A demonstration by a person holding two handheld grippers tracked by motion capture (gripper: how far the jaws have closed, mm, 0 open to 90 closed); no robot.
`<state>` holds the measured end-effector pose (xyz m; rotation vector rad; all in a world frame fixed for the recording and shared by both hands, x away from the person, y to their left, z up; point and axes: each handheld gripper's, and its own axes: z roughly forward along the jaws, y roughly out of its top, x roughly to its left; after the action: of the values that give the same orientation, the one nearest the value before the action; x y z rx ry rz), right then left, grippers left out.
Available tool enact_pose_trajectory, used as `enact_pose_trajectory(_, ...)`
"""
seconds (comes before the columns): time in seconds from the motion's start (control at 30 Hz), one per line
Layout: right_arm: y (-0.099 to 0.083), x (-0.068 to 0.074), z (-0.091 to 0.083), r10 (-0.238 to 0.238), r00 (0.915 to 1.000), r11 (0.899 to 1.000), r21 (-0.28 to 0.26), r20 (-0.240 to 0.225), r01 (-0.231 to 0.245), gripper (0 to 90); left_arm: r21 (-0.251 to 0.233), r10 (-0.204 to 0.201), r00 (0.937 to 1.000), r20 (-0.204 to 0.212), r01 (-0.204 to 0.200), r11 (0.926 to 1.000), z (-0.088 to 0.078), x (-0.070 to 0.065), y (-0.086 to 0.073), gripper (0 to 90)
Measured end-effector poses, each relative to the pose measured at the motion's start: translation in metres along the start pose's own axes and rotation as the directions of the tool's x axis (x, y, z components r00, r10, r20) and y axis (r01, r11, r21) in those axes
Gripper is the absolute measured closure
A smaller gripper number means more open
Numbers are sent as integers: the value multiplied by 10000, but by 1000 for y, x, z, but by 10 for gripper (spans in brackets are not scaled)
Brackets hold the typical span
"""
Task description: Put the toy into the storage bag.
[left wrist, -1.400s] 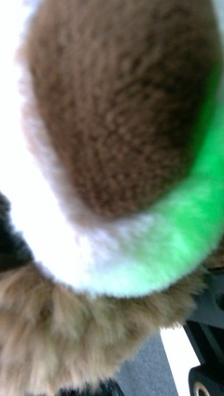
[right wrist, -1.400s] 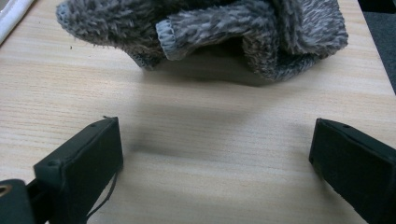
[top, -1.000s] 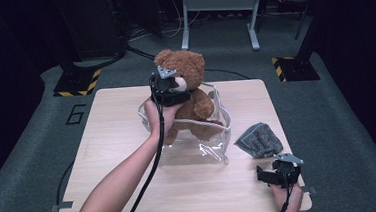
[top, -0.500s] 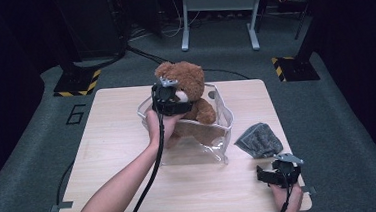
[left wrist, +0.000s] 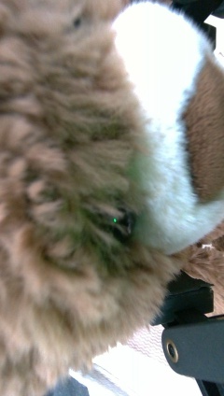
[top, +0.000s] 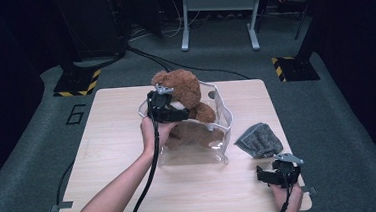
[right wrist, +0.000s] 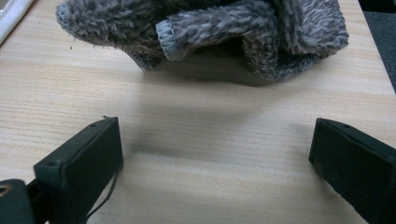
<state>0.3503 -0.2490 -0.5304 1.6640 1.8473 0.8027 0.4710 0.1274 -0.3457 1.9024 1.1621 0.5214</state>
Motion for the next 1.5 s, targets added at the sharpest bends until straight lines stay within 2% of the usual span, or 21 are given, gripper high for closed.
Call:
enact_pose_trajectory(0.1, 0, 0, 0, 1, 10000, 10000, 2, -4, -1, 22, -134, 125, 9999, 74, -124, 9998, -6, -2, -4, 137)
enact_pose_trajectory(0.23, 0, 0, 0, -7, 10000, 10000, 33, -26, 7, 23, -206, -21, 9999, 142, 24, 9998, -14, 2, -8, 126)
enact_pose_trajectory(0.33, 0, 0, 0, -8, 10000, 10000, 35, -29, 8, 23, -265, -109, 9999, 24, 110, 9996, -19, 8, -10, 72)
enact_pose_trajectory(0.53, 0, 0, 0, -14, 10000, 10000, 37, -45, 14, 23, -531, -203, 9998, -61, 199, 9984, -39, 23, -15, 61)
enact_pose_trajectory(0.77, 0, 0, 0, -50, 10000, 10000, 27, -31, 50, 23, -679, -246, 9994, -245, 229, 9974, -64, 41, -33, 54)
enact_pose_trajectory(0.9, 0, 0, 0, -49, 10000, 10000, 28, -31, 49, 23, -681, 0, 9991, -416, -28, 9977, -82, 53, -47, 44)
enact_pose_trajectory(1.07, 0, 0, 0, -46, 10000, 10000, 29, -29, 46, 23, -750, 84, 9969, -782, -143, 9971, -105, 69, -72, 39)
enact_pose_trajectory(1.13, 0, 0, 0, -48, 10000, 10000, 29, -32, 48, 23, -651, 218, 9947, -1009, -284, 9975, -112, 77, -88, 38)
enact_pose_trajectory(1.27, 0, 0, 0, -44, 10000, 10000, 29, -33, 44, 23, -414, 302, 9926, -1180, -353, 9985, -121, 90, -121, 31)
enact_pose_trajectory(1.37, 0, 0, 0, -44, 10000, 10000, 29, -31, 44, 23, -78, 346, 9909, -1302, -359, 9993, -120, 96, -146, 30)
enact_pose_trajectory(1.5, 0, 0, 0, -18, 10000, 10000, 30, -27, 18, 23, 682, 149, 9874, -1575, -41, 9977, -105, 106, -183, 30)
